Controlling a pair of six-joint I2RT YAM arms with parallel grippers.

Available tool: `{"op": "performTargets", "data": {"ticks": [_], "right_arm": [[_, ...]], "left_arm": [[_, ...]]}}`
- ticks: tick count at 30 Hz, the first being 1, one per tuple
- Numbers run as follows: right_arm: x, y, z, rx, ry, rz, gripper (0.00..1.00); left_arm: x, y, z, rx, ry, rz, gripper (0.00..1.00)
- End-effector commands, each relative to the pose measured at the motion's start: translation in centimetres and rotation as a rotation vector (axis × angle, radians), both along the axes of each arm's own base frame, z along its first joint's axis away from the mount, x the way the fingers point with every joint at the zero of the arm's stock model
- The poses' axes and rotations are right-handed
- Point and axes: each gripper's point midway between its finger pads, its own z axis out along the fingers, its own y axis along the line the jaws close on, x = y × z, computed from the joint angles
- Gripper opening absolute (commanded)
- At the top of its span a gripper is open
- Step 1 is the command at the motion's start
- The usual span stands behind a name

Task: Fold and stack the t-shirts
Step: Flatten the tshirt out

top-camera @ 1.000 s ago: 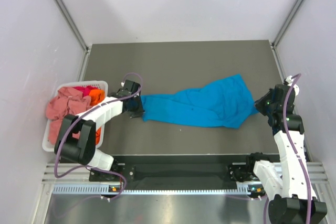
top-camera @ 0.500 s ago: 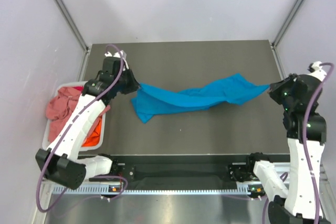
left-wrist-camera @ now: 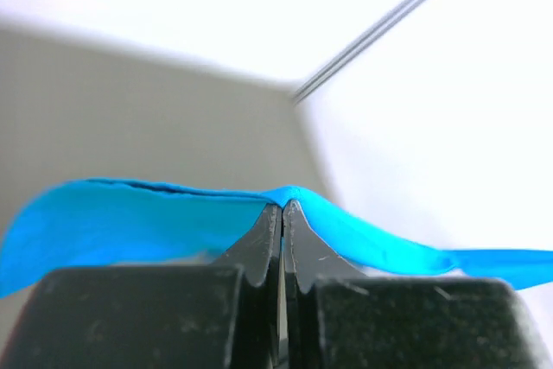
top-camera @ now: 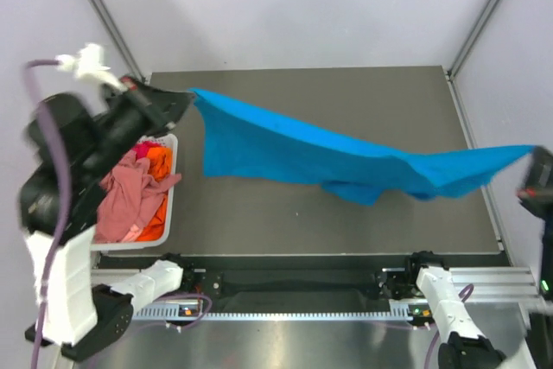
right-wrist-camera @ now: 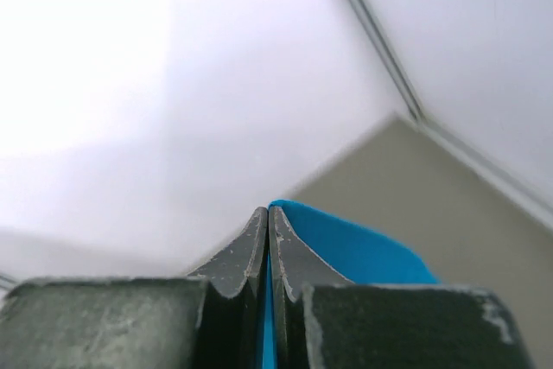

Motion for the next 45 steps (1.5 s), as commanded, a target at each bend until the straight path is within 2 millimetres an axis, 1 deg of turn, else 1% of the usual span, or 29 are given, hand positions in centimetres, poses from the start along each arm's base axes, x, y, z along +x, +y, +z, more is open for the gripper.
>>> {"op": "performTargets", "data": {"ticks": [1,3,5,8,10,11,12,13,14,16,19,21,22,23,24,25,26,27,28,29,30,33,37,39,40,41,42,44,45], "right_arm": [[-5.2,-0.7,4.5,0.006,-0.16,-0.082,0.0],[-6.7,-0.9,6.1,0.005,-0.228,-0.104,0.0],[-6.6,-0.8,6.5,-0.004,-0.243,-0.097,0.0],[-3.3,-0.9,6.3,-0.016,-0.215,-0.078,0.0],[0.8,-1.1,4.8,-0.028,-0.138,-0.06,0.0],[2.2,-1.0,5.4,-0.038,-0.165,-0.042,0.0],[4.6,-1.1,4.0,-0.049,-0.116,-0.031,0.0],[6.7,-1.3,3.5,-0.055,-0.09,-0.021,0.0],[8.3,-1.1,4.1,-0.068,-0.115,0.001,0.0],[12.8,-1.3,2.4,-0.079,-0.052,0.028,0.0],[18.4,-0.8,2.4,-0.117,-0.049,0.095,0.0],[20.8,-0.5,5.1,-0.177,-0.135,0.127,0.0],[23.9,-0.9,4.5,-0.189,-0.112,0.132,0.0],[25.3,-1.1,5.4,-0.21,-0.137,0.132,0.0],[25.4,-1.3,8.3,-0.253,-0.186,0.116,0.0],[29.0,-1.9,7.1,-0.26,-0.133,0.115,0.0],[30.1,-2.4,7.3,-0.269,-0.118,0.098,0.0],[29.4,-2.6,10.9,-0.299,-0.187,0.077,0.0],[32.1,-3.1,9.9,-0.302,-0.154,0.078,0.0],[32.4,-3.2,10.5,-0.312,-0.164,0.086,0.0],[31.7,-3.1,12.9,-0.325,-0.223,0.086,0.0],[31.9,-3.4,13.9,-0.34,-0.259,0.09,0.0],[28.9,-3.6,15.5,-0.385,-0.276,0.053,0.0],[27.6,-4.2,15.1,-0.392,-0.253,0.012,0.0],[24.9,-4.0,16.4,-0.4,-0.284,-0.011,0.0],[24.2,-4.5,15.9,-0.395,-0.269,-0.04,0.0],[21.2,-4.3,17.1,-0.408,-0.303,-0.065,0.0],[19.0,-4.7,16.9,-0.403,-0.294,-0.11,0.0],[16.2,-4.4,17.9,-0.413,-0.328,-0.131,0.0]], "left_arm": [[-5.2,0.8,7.0,-0.149,-0.155,-0.032,0.0],[-6.1,0.7,8.1,-0.175,-0.185,-0.058,0.0],[-6.0,0.7,8.3,-0.17,-0.2,-0.057,0.0],[-3.0,0.7,6.1,-0.103,-0.174,-0.01,0.0],[0.0,0.6,2.8,-0.043,-0.118,0.037,0.0],[1.3,0.4,2.6,-0.04,-0.132,0.045,0.0],[2.8,0.4,1.6,-0.019,-0.125,0.068,0.0],[4.5,0.1,-0.5,0.007,-0.086,0.08,0.0],[5.6,0.0,-1.3,0.025,-0.078,0.092,0.0],[9.1,-0.4,-3.1,0.081,-0.063,0.119,0.0],[14.1,-0.2,-5.0,0.143,-0.054,0.198,0.0],[17.2,-0.8,-5.5,0.134,-0.061,0.208,0.0],[18.0,-0.9,-4.3,0.113,-0.088,0.211,0.0],[18.9,-1.1,-4.0,0.101,-0.096,0.214,0.0],[20.6,-1.7,-4.5,0.09,-0.084,0.214,0.0],[21.1,-1.7,-2.1,0.06,-0.141,0.223,0.0],[21.6,-2.0,-1.4,0.047,-0.158,0.224,0.0],[22.7,-2.3,-1.5,0.036,-0.156,0.225,0.0],[22.8,-2.4,0.3,0.011,-0.193,0.227,0.0],[23.0,-2.5,1.1,-0.004,-0.213,0.226,0.0],[23.0,-2.8,1.7,-0.025,-0.222,0.213,0.0],[21.8,-3.2,4.3,-0.082,-0.278,0.178,0.0],[19.6,-3.5,4.8,-0.091,-0.298,0.129,0.0],[17.9,-3.0,4.9,-0.092,-0.313,0.124,0.0],[17.2,-2.8,4.9,-0.093,-0.319,0.126,0.0],[16.6,-2.5,5.0,-0.09,-0.325,0.127,0.0],[15.2,-2.0,5.2,-0.093,-0.336,0.134,0.0],[13.6,-1.3,5.7,-0.098,-0.353,0.146,0.0],[11.9,-0.8,6.4,-0.105,-0.374,0.146,0.0]]}}
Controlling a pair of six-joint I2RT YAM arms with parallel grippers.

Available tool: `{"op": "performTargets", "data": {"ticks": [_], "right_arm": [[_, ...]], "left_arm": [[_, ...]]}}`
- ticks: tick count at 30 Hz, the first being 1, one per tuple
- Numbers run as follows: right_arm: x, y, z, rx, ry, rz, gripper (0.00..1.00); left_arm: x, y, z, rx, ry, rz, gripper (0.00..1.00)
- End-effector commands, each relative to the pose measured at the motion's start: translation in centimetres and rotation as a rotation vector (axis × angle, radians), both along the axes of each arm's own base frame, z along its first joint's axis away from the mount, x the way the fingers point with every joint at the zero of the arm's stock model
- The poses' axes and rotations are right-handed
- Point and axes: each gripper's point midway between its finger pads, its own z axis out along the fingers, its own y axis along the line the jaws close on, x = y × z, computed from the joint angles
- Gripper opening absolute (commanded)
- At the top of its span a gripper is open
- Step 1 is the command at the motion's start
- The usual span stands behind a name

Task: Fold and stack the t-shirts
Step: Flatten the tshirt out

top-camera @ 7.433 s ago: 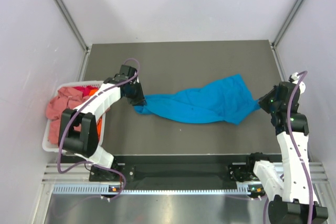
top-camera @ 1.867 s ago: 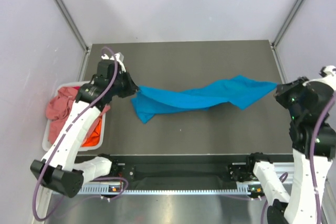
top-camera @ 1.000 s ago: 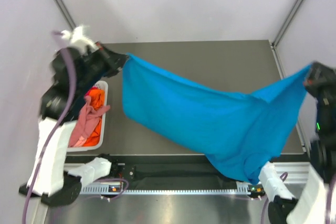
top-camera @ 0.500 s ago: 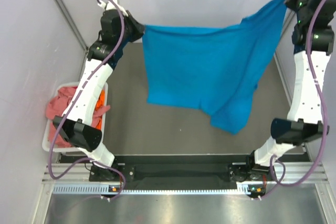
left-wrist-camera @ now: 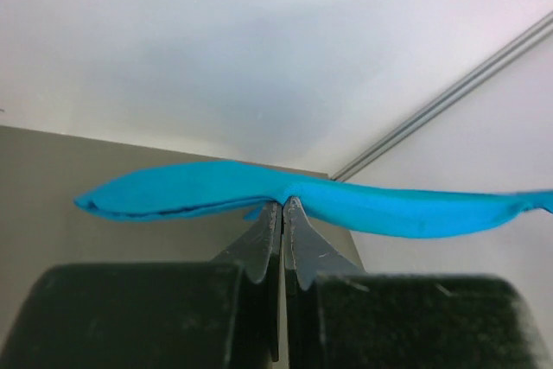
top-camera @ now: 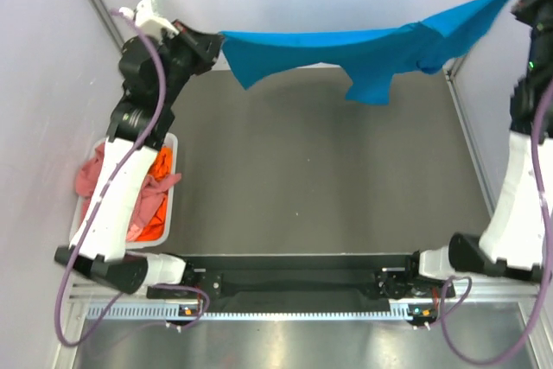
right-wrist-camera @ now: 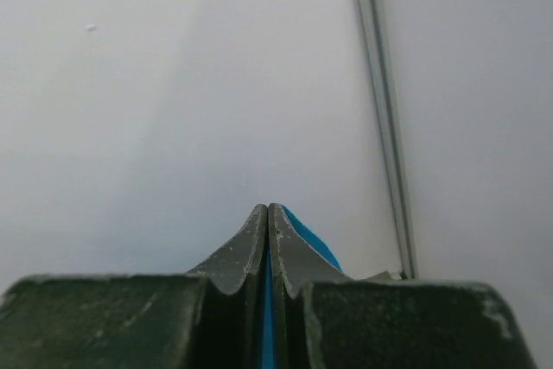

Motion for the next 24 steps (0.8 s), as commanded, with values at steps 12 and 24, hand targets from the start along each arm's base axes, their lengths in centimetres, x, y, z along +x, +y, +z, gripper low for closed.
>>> {"op": "performTargets", "data": {"ticks": [12,24], "right_arm": [[-23.9,0.5,8.2,-0.039,-0.34,-0.201,0.0],[-6.8,10.9,-20.8,0.343,0.365,0.528,0.17]], "left_arm": [[-15.7,6.1,10.4,-0.113,-0.297,0.061,0.0],[-11.9,5.0,-3.2,0.003,-0.003,0.063,0.0]]}}
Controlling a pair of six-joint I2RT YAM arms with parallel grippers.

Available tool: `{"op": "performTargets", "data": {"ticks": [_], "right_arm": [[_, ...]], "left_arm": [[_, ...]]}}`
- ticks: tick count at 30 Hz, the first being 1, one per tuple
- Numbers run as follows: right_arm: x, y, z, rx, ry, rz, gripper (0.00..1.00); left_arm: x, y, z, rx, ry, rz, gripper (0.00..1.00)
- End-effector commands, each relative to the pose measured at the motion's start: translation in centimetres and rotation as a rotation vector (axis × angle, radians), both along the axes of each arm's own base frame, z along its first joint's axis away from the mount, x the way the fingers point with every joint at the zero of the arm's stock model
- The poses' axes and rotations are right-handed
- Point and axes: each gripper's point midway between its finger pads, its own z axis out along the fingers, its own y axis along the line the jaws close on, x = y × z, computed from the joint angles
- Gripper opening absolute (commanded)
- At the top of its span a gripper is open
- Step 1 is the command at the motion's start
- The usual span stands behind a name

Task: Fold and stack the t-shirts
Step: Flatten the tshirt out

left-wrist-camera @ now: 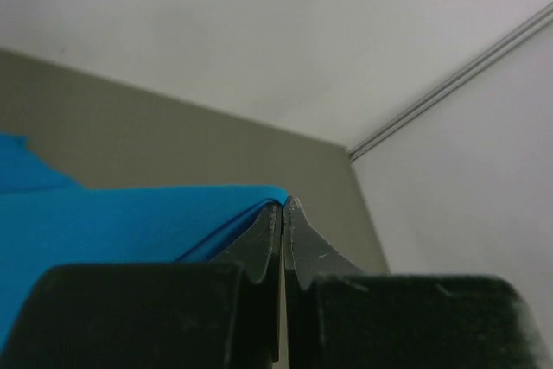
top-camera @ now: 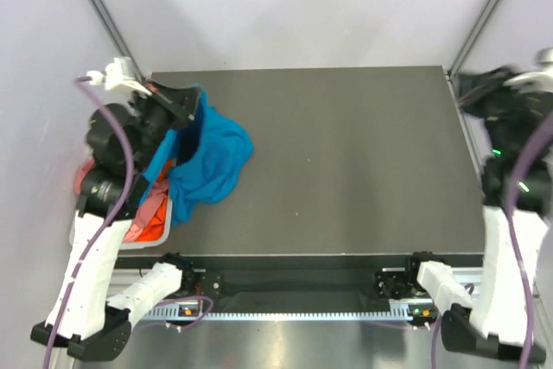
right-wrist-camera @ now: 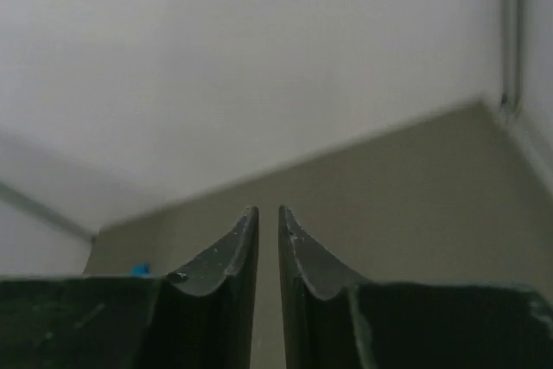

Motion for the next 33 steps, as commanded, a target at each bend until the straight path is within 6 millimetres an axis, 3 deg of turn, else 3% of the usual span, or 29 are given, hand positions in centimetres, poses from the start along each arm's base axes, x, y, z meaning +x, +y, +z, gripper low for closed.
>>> {"op": "performTargets", "data": {"ticks": [1,3,5,6,8,9,10,11,13,14,15,16,17,18,19,20,21,22,23,24,26,27,28,29,31,33], "right_arm": [[2.9,5.8,-14.0,0.241,0.328,0.3,0.2],[3.6,7.5,-16.5,0.274,0.342,0.336,0.28],[4.1,11.4,-20.7,0.257,0.433,0.383,0.34],[4.1,14.3,-21.4,0.232,0.441,0.424,0.38],[4.8,17.8,-24.5,0.236,0.519,0.467,0.41],[5.4,19.1,-24.9,0.242,0.511,0.467,0.44],[4.5,22.3,-25.9,0.255,0.542,0.527,0.45],[5.0,24.0,-28.0,0.248,0.587,0.526,0.46],[4.7,28.0,-28.6,0.262,0.592,0.561,0.48],[5.2,29.9,-30.8,0.252,0.632,0.566,0.48],[5.0,32.6,-29.9,0.264,0.607,0.617,0.49],[4.9,34.2,-30.3,0.284,0.623,0.633,0.49],[5.2,36.0,-33.0,0.266,0.681,0.631,0.5],[4.9,38.6,-31.9,0.272,0.663,0.669,0.52],[4.8,39.9,-32.4,0.283,0.682,0.671,0.53],[5.0,41.3,-34.9,0.268,0.725,0.658,0.53],[4.6,43.3,-34.3,0.279,0.716,0.679,0.53],[4.4,44.3,-35.0,0.302,0.737,0.678,0.53],[4.4,45.4,-36.9,0.3,0.766,0.672,0.53],[4.1,46.9,-36.6,0.324,0.762,0.689,0.53],[3.5,48.2,-39.0,0.308,0.803,0.678,0.53],[3.2,49.3,-38.7,0.309,0.798,0.677,0.53],[3.0,49.7,-39.2,0.317,0.816,0.661,0.52],[2.5,49.6,-41.6,0.28,0.874,0.622,0.52],[2.0,50.9,-41.8,0.294,0.88,0.609,0.52],[1.3,51.7,-43.5,0.301,0.916,0.605,0.52]], "left_arm": [[0.1,0.8,-2.2,0.042,0.038,0.042,0.0],[0.0,1.3,-3.0,0.062,0.05,0.064,0.0],[0.1,2.0,-3.5,0.092,0.064,0.101,0.0],[0.2,2.2,-3.8,0.101,0.072,0.107,0.0],[0.3,2.6,-4.0,0.12,0.083,0.129,0.0],[0.3,2.6,-4.1,0.124,0.083,0.13,0.0],[0.3,2.7,-4.2,0.127,0.084,0.135,0.0],[0.3,2.7,-4.2,0.129,0.084,0.133,0.0],[0.3,2.7,-4.1,0.134,0.081,0.131,0.0],[0.3,2.6,-4.1,0.138,0.082,0.129,0.0],[0.4,2.6,-4.1,0.141,0.082,0.129,0.0],[0.4,2.7,-3.9,0.148,0.078,0.131,0.0],[0.3,2.7,-3.9,0.153,0.078,0.133,0.0],[0.3,2.9,-3.8,0.158,0.073,0.14,0.0],[0.4,2.9,-3.9,0.161,0.076,0.143,0.0],[0.4,2.9,-3.7,0.161,0.071,0.143,0.0],[0.4,2.9,-3.7,0.164,0.07,0.142,0.0],[0.4,2.8,-3.7,0.165,0.068,0.137,0.0],[0.4,2.7,-3.6,0.165,0.065,0.133,0.0],[0.3,2.7,-3.6,0.166,0.063,0.13,0.0],[0.4,2.6,-3.7,0.171,0.064,0.124,0.0],[0.5,2.6,-3.8,0.173,0.067,0.125,0.0],[0.5,2.7,-3.9,0.178,0.066,0.128,0.0],[0.5,2.7,-3.8,0.179,0.063,0.13,0.0],[0.5,2.8,-3.7,0.184,0.059,0.136,0.0],[0.5,3.0,-3.5,0.19,0.053,0.142,0.0]]}}
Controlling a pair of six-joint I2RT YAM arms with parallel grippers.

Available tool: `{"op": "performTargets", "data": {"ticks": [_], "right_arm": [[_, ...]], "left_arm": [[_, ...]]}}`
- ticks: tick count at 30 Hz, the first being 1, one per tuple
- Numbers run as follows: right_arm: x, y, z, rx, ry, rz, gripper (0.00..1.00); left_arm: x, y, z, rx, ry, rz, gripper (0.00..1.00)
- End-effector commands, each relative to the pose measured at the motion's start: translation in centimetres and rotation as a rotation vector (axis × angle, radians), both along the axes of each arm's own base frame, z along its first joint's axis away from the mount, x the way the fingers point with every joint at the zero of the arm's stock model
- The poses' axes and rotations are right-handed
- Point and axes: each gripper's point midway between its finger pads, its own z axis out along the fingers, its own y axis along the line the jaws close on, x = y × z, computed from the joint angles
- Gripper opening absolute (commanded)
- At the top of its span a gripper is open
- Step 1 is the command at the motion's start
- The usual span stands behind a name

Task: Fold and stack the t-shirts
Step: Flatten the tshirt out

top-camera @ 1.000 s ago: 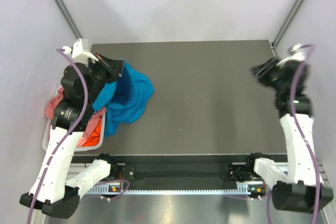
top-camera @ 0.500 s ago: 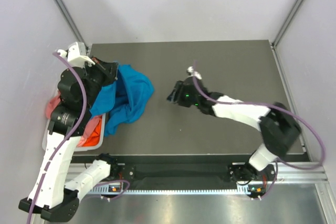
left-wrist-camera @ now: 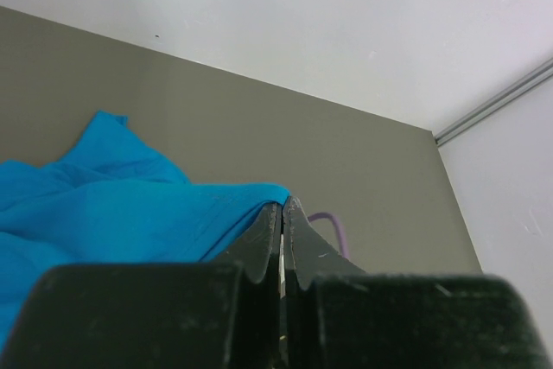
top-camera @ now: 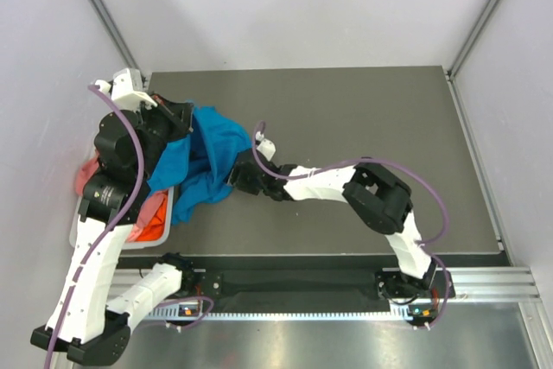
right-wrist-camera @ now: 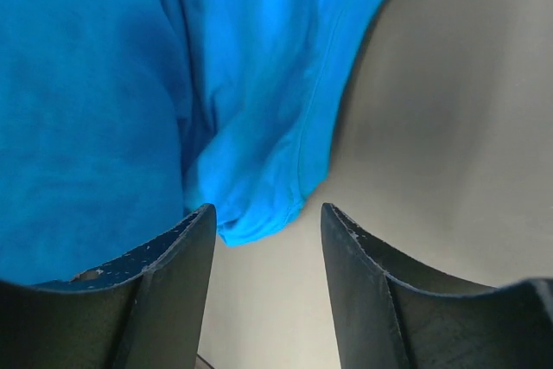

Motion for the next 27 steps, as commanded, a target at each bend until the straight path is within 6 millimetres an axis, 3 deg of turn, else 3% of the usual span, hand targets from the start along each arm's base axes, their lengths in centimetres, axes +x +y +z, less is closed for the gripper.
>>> {"op": "performTargets", "data": {"ticks": [1,2,7,12,13,14,16,17,18,19,20,21,22,23,24,25,26,27], "right_arm": [[-0.3,1.7,-0.3,0.03,0.029,-0.067,0.52],[-0.7,1.4,-1.7,-0.002,0.056,-0.071,0.52],[-0.9,1.0,-4.0,-0.042,0.093,-0.107,0.51],[-0.7,2.7,-4.6,-0.037,0.09,-0.073,0.47],[-0.7,2.7,-5.2,-0.049,0.096,-0.071,0.43],[-0.8,2.7,-5.2,-0.057,0.1,-0.069,0.32],[-0.4,1.6,-5.6,-0.09,0.084,-0.083,0.19],[-0.2,0.8,-4.6,-0.102,0.071,-0.097,0.05],[0.6,-1.8,-5.4,-0.16,0.054,-0.138,0.0],[1.4,-3.3,-2.9,-0.15,0.024,-0.167,0.0],[1.7,-5.5,-2.5,-0.189,0.02,-0.19,0.0],[2.7,-9.9,-3.8,-0.272,0.019,-0.228,0.0],[3.3,-11.9,-0.9,-0.26,-0.01,-0.245,0.0],[3.7,-16.2,-2.1,-0.341,0.019,-0.28,0.0],[3.8,-18.4,-1.8,-0.395,0.011,-0.265,0.0],[4.0,-20.2,-0.1,-0.396,-0.005,-0.269,0.0],[3.8,-23.9,-1.4,-0.453,0.043,-0.287,0.0],[3.6,-25.7,-1.4,-0.492,0.042,-0.265,0.0]], "left_arm": [[-0.4,0.7,3.0,0.006,-0.087,0.02,0.0],[-0.4,0.8,3.1,0.007,-0.089,0.027,0.0],[-0.8,1.2,3.3,0.015,-0.095,0.041,0.0],[-0.8,1.2,2.9,0.016,-0.087,0.042,0.0],[-0.8,1.2,2.8,0.017,-0.086,0.042,0.0],[-0.8,1.2,2.7,0.016,-0.084,0.042,0.0],[-0.6,1.2,2.4,0.018,-0.078,0.044,0.0],[-0.5,1.2,2.3,0.017,-0.075,0.044,0.0],[-0.4,1.2,2.1,0.02,-0.071,0.047,0.0],[-0.3,1.3,2.1,0.024,-0.07,0.051,0.0],[-0.1,1.2,1.9,0.027,-0.066,0.052,0.0],[0.1,1.2,1.7,0.036,-0.058,0.053,0.0],[0.2,1.3,1.5,0.041,-0.054,0.061,0.0],[0.5,1.3,1.1,0.046,-0.042,0.062,0.0],[0.8,1.3,0.2,0.057,-0.021,0.064,0.0],[1.1,1.2,-0.3,0.059,-0.012,0.067,0.0],[1.2,1.1,-0.7,0.061,-0.006,0.064,0.0],[1.6,1.1,-2.0,0.063,0.019,0.066,0.0]]}}
